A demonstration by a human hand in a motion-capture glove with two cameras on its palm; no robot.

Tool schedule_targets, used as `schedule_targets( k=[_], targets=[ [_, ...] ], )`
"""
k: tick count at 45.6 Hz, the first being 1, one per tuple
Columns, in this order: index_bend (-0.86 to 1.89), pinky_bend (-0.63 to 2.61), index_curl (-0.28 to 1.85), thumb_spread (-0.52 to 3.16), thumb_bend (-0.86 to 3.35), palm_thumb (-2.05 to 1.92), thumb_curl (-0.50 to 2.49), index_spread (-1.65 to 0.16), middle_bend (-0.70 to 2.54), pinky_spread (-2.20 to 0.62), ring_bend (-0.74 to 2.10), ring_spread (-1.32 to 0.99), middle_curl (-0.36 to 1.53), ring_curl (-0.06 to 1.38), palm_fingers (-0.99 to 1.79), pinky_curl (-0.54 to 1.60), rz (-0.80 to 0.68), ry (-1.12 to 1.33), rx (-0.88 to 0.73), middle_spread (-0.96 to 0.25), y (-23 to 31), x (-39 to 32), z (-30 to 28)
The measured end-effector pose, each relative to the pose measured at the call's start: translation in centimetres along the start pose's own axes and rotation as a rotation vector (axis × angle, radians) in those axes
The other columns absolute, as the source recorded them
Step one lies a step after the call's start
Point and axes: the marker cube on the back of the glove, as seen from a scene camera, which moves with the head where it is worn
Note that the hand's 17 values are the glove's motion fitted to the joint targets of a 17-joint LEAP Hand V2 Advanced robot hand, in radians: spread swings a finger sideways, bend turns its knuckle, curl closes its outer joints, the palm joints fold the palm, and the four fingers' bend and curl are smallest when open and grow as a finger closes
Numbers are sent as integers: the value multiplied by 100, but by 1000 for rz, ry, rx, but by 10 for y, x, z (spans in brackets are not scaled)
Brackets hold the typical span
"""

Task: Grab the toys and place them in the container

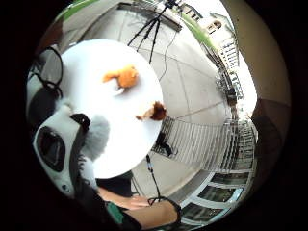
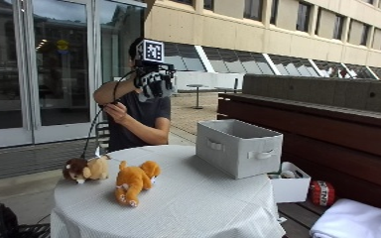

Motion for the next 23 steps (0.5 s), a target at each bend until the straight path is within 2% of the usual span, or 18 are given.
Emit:
schedule_targets(
  k=[2,4,11,23],
  targets=[
    [9,90,31,59,13,71,73,-35,71,-47,114,-42,59,52,104,42,-123,-6,97,-42,-15,-17,-11],
    [9,90,29,60,13,71,74,-35,72,-47,115,-42,60,52,104,42,-172,-15,121,-42,-24,-38,-22],
    [10,89,26,60,12,71,79,-36,73,-47,116,-42,62,52,105,41,-244,-37,113,-43,-29,-122,-44],
    [11,90,20,62,10,71,85,-36,72,-47,117,-42,64,52,105,40,-351,-86,102,-44,-28,-251,-33]
  ],
)
